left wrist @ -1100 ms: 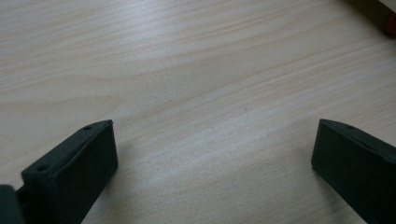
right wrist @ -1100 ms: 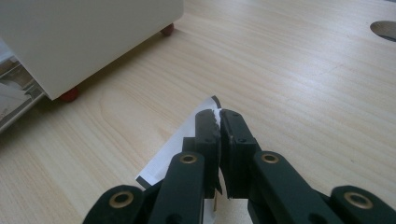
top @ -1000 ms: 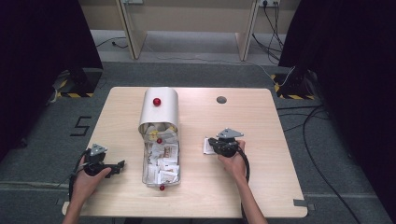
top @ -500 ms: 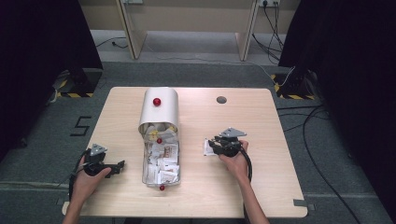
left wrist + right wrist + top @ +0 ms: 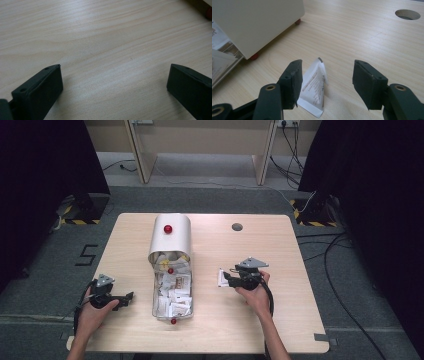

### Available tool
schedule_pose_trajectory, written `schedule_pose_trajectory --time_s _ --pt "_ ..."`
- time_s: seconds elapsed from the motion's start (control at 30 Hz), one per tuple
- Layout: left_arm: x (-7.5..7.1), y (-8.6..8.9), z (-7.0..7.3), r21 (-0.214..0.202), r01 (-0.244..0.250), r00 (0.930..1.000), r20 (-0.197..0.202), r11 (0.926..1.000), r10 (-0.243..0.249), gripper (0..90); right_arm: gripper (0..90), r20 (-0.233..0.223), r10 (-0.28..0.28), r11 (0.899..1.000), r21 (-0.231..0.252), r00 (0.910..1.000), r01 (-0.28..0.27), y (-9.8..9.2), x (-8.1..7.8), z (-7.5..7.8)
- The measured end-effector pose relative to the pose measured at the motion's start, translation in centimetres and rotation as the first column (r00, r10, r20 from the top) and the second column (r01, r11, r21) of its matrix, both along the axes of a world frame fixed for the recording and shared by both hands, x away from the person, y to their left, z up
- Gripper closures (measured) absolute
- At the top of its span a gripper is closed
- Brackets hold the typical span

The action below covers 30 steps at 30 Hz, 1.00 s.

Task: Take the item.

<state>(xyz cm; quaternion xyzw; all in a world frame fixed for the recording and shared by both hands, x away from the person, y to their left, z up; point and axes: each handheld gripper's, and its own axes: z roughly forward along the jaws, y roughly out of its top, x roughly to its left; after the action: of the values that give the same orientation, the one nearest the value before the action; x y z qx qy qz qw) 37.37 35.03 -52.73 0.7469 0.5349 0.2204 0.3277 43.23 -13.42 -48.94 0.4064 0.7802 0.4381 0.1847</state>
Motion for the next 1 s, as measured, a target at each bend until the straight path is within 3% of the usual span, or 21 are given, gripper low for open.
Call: schedule_pose_trajectory --time_s 0.23,0.63,1.0 --pt "0.0 0.0 0.0 0.000 0.000 1.0000 0.000 1.0000 0.000 0.0 39.7 -0.003 -0.004 1.000 -0.019 1.0000 0.004 -0.8 -0.8 0.1" --pt "0.0 0.0 0.0 -0.002 -0.001 1.0000 0.002 1.0000 0.001 0.0 39.5 0.010 -0.044 0.999 -0.019 0.9990 0.044 -3.9 -2.6 0.7" --pt "-0.1 0.0 0.0 -0.003 -0.001 1.0000 0.001 1.0000 0.001 0.0 36.6 0.018 -0.037 0.999 -0.020 0.9992 0.037 -4.2 -3.4 1.2"
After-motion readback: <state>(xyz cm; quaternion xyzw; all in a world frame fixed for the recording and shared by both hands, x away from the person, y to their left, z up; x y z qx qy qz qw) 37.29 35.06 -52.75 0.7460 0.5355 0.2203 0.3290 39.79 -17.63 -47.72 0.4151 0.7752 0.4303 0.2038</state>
